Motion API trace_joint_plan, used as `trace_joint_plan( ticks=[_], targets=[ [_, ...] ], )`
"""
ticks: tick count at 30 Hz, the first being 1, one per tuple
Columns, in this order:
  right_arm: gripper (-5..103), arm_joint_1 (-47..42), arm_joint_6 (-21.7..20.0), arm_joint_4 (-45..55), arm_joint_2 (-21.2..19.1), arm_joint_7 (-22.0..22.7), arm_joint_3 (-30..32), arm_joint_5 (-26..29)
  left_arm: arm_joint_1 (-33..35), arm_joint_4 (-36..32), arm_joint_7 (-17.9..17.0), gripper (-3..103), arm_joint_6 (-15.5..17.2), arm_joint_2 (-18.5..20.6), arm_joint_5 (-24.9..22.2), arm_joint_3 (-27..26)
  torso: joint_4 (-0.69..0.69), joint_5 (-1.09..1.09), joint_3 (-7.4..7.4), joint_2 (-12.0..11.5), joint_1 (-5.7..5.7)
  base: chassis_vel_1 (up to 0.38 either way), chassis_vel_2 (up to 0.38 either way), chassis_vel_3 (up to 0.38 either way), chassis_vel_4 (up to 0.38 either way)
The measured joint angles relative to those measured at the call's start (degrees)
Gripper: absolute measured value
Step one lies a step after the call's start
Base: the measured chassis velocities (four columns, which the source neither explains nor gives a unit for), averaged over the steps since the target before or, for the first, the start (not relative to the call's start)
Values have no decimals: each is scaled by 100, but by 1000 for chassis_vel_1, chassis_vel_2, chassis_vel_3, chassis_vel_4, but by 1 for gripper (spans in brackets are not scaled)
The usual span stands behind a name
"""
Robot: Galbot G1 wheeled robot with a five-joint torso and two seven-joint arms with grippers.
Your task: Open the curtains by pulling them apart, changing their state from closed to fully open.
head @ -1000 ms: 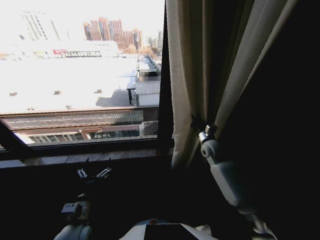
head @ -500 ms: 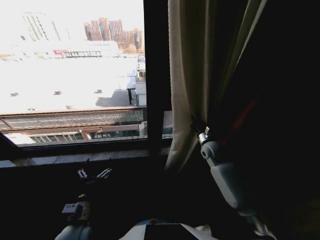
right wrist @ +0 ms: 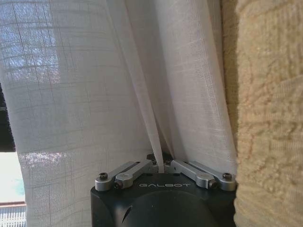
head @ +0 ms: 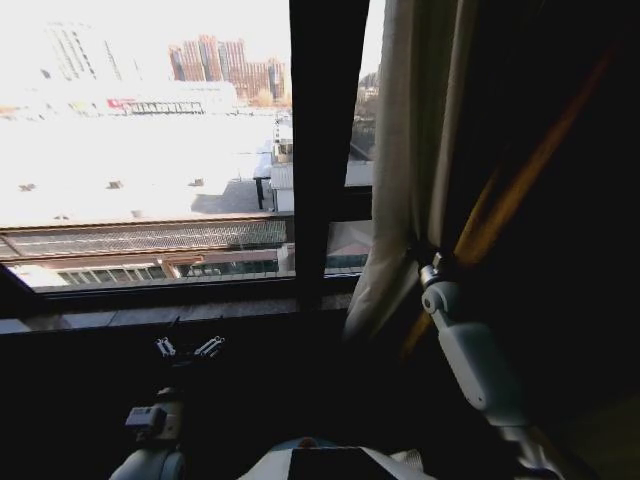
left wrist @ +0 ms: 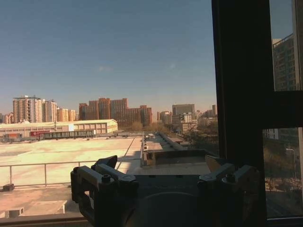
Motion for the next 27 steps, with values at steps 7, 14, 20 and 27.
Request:
trace_joint_plan(
  ticks=[7,14,20,27],
  targets=[
    [0,19,109,-482,-198,-17,523,-108,-14,-9,2,100,-1,-21,-45,7,0,-1,0,0,0,0,0,0,0],
    [0,-79,145,-502,-324,-54,629,-115,-7,-27,16,100,-16,-74,-29,39,-1,0,0,0,0,0,0,0,0],
    [15,-341,143,-98,-309,-127,527,-109,7,-60,20,100,-22,-147,32,74,0,-3,0,0,-1,0,0,0,0],
    [41,-1292,106,1237,67,-174,186,-73,-33,-131,87,100,101,-188,48,37,1,-2,0,0,0,0,0,0,0]
  ],
)
